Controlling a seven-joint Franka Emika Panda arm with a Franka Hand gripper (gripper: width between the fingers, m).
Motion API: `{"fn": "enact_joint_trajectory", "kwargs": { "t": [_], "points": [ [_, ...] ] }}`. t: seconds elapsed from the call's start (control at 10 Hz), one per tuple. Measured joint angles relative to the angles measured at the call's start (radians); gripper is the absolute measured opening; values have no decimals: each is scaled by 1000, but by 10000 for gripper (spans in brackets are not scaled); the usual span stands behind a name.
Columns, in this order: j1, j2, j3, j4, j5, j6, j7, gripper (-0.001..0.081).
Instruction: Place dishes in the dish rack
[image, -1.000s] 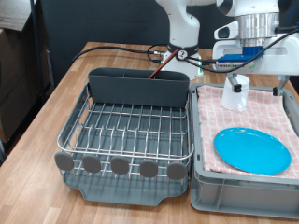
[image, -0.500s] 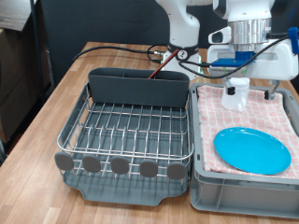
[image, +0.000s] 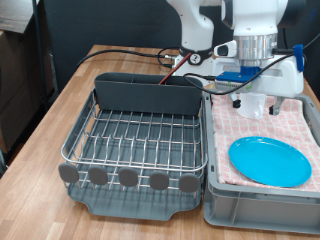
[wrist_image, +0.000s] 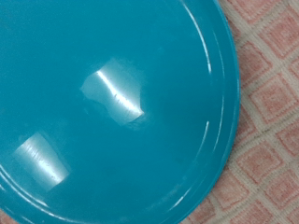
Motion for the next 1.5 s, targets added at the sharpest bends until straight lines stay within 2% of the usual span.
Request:
{"fn": "enact_joint_trajectory", "kwargs": {
  "t": [0.3, 0.6, 0.9, 1.1, 1.5],
  "points": [
    [-2, 46, 1, -14, 71, 61, -38, 803],
    [-3, 89, 1, -16, 98, 97, -54, 803],
    [-26, 125, 42, -13, 195, 144, -126, 803],
    [-60, 147, 92, 2, 274, 161, -196, 803],
    [-76, 187, 119, 43, 302, 161, -219, 803]
  ]
}}
